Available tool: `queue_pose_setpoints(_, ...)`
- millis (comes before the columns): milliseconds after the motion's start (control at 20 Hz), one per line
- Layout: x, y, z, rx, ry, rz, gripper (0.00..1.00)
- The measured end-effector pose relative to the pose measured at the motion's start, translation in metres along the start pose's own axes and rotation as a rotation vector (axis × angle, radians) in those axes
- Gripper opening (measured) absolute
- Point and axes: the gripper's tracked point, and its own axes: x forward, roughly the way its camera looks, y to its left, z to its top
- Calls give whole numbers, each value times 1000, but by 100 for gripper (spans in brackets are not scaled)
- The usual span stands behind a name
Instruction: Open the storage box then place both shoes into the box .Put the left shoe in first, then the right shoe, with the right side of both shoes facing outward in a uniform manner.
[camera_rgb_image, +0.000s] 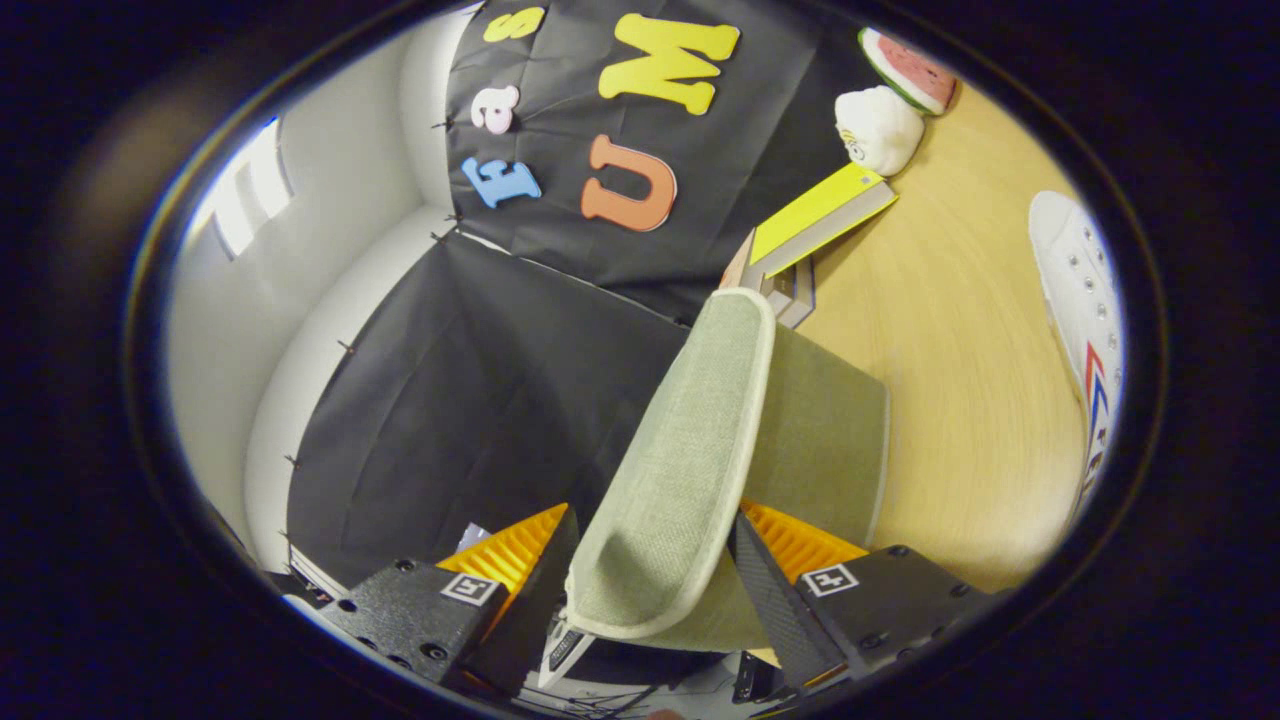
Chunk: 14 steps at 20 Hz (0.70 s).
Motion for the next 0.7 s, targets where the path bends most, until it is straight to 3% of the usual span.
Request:
queue_pose_setpoints(100,-5,5,11,-48,-31,-21,83)
queue_pose_setpoints(300,-12,15,23,-170,-70,-103,36)
queue_pose_setpoints(500,-7,42,31,-236,-62,-137,17)
queue_pose_setpoints(700,3,80,40,-315,-57,-144,8)
